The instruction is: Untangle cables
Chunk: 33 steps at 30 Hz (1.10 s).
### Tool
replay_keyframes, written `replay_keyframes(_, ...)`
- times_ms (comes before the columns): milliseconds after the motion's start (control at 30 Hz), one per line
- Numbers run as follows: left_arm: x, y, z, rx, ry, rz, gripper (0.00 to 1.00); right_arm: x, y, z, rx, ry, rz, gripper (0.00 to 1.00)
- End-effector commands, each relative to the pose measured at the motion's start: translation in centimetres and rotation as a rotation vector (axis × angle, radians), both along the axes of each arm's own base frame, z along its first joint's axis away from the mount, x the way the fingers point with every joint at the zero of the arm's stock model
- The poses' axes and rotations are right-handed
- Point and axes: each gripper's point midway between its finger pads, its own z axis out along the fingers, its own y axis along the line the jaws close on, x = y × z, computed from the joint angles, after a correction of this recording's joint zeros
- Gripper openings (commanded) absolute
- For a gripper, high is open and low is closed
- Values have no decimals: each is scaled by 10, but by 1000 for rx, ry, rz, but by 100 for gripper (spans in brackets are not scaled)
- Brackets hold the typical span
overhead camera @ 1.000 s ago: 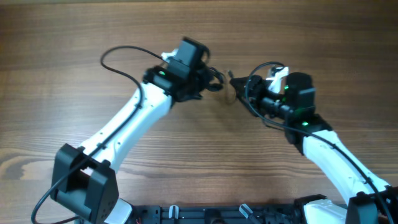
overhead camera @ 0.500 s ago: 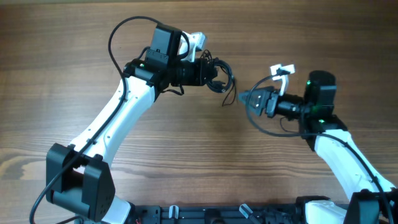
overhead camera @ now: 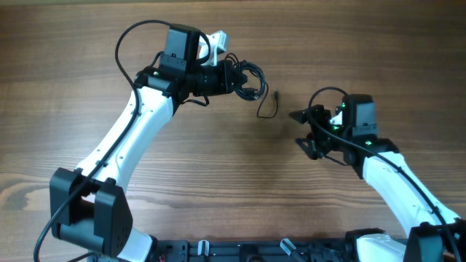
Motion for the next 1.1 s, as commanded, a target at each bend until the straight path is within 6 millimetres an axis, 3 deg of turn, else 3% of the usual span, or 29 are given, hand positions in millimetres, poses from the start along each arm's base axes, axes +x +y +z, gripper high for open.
replay_keyframes(0, -1, -1, 16, -42, 4, 14, 4, -4, 26, 0, 152, 145, -143, 83)
replay_keyframes(133, -1, -1, 16, -59, 45, 45, 4, 2, 63, -1, 226, 167, -149, 84)
replay_keyframes(267, -5, -8, 16, -58, 45, 29, 4, 22, 82, -8, 291, 147, -201, 75)
replay_keyframes(300, -6, -10, 16, -58, 45, 23, 4, 27, 86, -7, 312, 131, -196, 70)
replay_keyframes(400, -10, -16, 14, -45, 42, 13, 4, 38, 90, -11, 306, 57, -172, 34)
replay_keyframes(500, -5, -11, 9, -4, 31, 51, 4, 44, 80, -19, 113, -132, -53, 7)
replay_keyframes(567, -1, -4, 3, 38, 30, 89, 4, 44, 78, -19, -22, -287, 113, 4)
replay_keyframes(667, 1, 9, -8, 110, 43, 144, 4, 47, 65, -13, -102, -376, 185, 5)
replay_keyframes(767, 2, 13, -12, 141, 36, 155, 4, 58, 48, 18, -166, -523, 204, 5)
replay_keyframes(867, 4, 17, -13, 170, 11, 153, 4, 63, 35, 64, -234, -713, 230, 5)
replay_keyframes(967, 4, 17, -14, 181, -3, 142, 4, 56, 31, 118, -288, -913, 248, 5)
replay_keyframes(1067, 2, 12, -14, 182, -6, 127, 4, 49, 29, 147, -306, -1010, 247, 4)
